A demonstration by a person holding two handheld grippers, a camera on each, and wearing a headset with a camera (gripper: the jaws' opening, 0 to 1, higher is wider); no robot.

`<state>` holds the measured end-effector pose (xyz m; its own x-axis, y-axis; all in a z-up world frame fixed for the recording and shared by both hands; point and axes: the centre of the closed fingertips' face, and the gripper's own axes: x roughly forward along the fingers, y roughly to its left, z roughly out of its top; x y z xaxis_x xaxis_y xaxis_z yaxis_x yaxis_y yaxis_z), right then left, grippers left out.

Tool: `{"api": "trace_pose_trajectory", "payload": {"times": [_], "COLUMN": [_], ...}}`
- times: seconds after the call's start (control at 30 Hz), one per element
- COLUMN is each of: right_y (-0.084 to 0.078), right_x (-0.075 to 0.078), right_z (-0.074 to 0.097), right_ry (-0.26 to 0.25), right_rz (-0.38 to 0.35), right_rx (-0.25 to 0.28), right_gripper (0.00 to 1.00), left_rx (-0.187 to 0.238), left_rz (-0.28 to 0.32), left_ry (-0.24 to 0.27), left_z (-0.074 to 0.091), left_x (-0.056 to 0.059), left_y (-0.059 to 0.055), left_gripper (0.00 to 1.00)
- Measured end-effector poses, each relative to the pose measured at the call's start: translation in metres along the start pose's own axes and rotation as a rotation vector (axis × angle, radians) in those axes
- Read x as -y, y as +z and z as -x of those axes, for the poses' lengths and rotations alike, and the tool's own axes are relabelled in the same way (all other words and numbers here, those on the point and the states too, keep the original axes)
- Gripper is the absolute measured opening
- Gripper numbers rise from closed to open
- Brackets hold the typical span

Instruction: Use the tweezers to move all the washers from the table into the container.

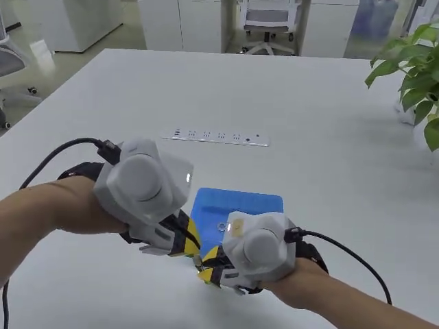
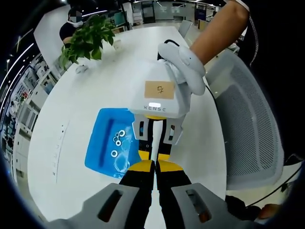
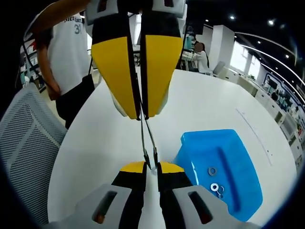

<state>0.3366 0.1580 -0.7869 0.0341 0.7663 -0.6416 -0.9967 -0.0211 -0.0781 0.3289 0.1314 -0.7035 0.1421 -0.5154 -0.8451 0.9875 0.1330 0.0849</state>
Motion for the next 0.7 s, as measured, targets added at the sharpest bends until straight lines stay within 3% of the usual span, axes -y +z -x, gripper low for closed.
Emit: {"api": "trace_pose_trajectory", "payload": {"times": [0.5, 0.7], "right_y": [-0.011, -0.011], "right_x": [0.002, 0.002], "right_z": [-0.012, -0.013], "right_ry": [0.020, 0.025], "right_rz": [-0.033, -0.050], "right_rx": [-0.014, -0.007], "right_gripper": [0.11, 0.10], "left_rx": [-0.027, -0.015], "left_rz": [0.015, 0.038], "left_ry": [-0.015, -0.008], "left_z": [-0.011, -0.011], "left_x": [-0.004, -0.010], "left_y": [-0.013, -0.013], "left_gripper": [0.05, 0.05]}}
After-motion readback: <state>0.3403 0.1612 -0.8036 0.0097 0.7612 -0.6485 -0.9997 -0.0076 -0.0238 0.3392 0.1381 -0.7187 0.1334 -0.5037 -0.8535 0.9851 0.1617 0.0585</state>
